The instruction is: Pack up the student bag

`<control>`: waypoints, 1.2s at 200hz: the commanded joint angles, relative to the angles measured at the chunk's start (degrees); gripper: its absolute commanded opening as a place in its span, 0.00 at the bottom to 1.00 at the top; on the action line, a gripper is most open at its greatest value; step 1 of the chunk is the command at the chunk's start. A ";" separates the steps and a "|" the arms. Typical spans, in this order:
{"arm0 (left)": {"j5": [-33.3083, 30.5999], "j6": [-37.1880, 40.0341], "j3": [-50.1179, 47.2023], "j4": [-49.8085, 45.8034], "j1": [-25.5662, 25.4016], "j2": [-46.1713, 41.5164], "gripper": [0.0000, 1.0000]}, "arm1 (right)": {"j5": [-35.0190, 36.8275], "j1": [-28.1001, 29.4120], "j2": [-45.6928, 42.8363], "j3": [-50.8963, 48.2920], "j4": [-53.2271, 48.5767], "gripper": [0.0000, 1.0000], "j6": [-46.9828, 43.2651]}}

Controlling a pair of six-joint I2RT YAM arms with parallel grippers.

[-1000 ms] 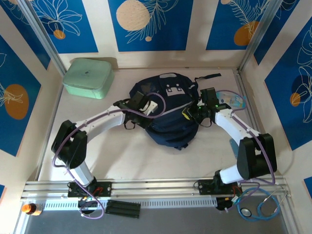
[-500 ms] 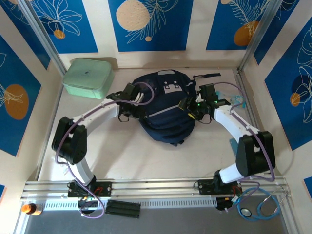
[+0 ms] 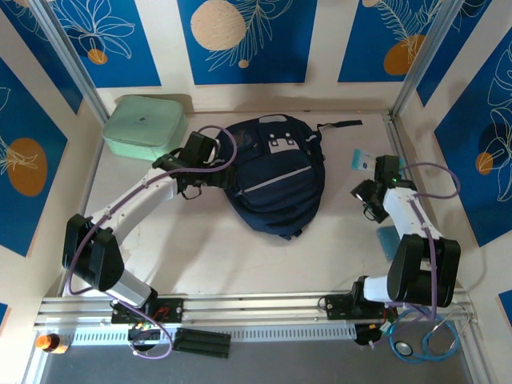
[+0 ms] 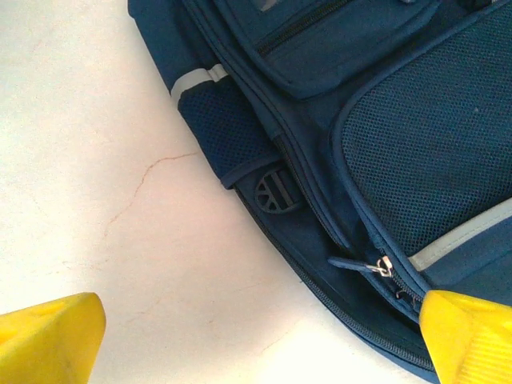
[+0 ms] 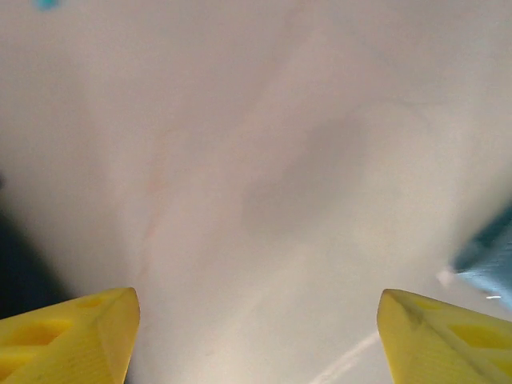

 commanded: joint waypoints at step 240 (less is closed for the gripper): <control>8.24 -3.56 -0.30 4.44 0.69 0.63 1.00 | -12.61 4.65 1.65 -6.02 3.72 0.79 19.94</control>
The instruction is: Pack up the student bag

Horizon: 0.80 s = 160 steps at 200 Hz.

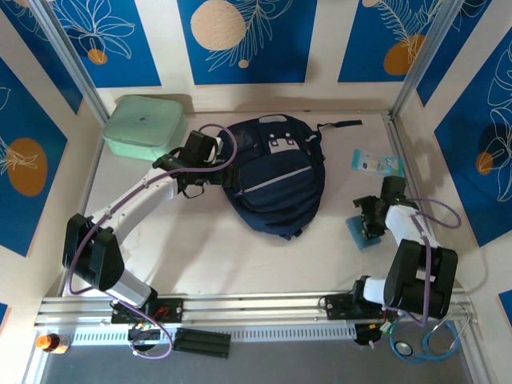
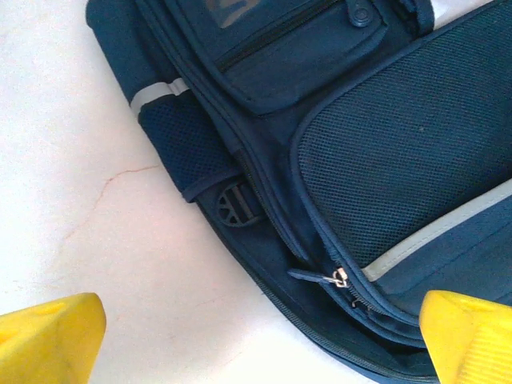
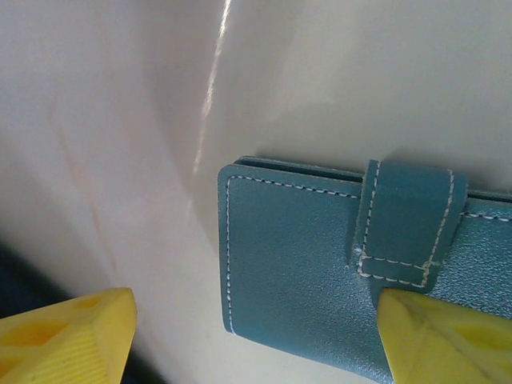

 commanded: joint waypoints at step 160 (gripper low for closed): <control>7.07 -2.36 -2.98 5.02 0.62 1.07 1.00 | -5.54 5.98 4.72 3.64 -7.41 0.83 -26.60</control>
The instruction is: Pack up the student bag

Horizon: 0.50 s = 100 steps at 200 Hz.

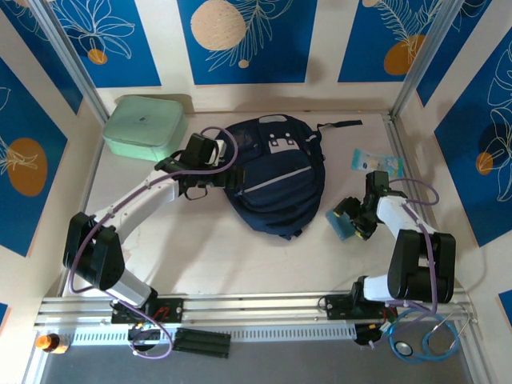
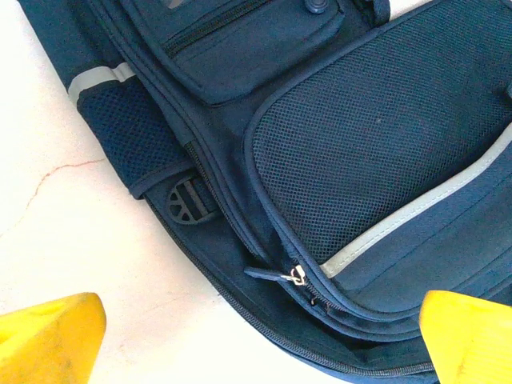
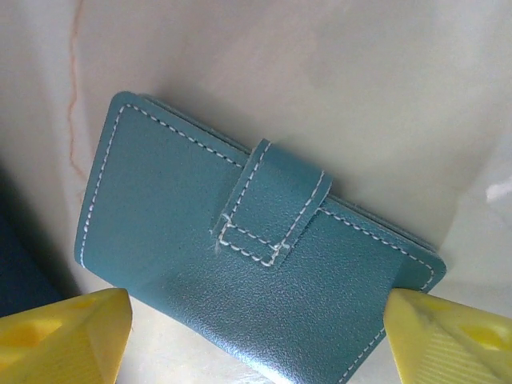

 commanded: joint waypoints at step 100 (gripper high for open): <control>0.10 0.23 -0.68 0.13 0.62 0.41 1.00 | 13.89 17.13 -0.97 8.15 -10.74 0.69 -6.55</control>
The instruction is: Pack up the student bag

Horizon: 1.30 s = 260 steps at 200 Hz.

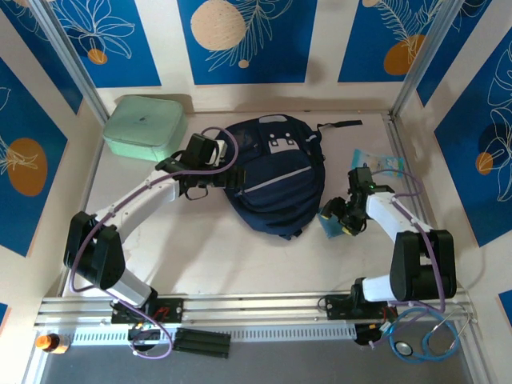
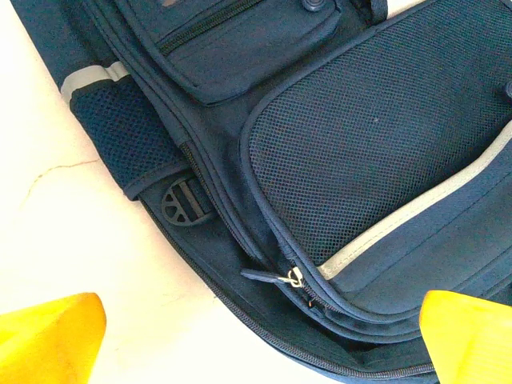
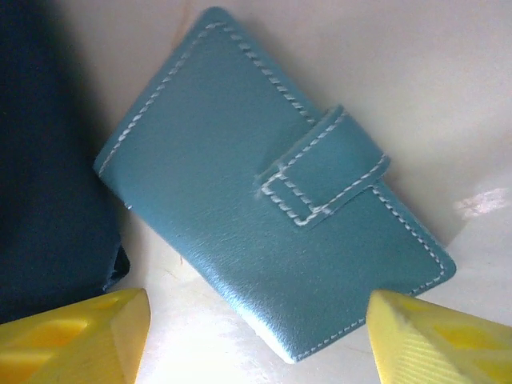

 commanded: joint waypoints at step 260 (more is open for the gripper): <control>-1.33 1.88 0.78 -2.12 0.67 -1.03 1.00 | 17.28 5.34 21.51 16.40 -11.29 0.22 -1.46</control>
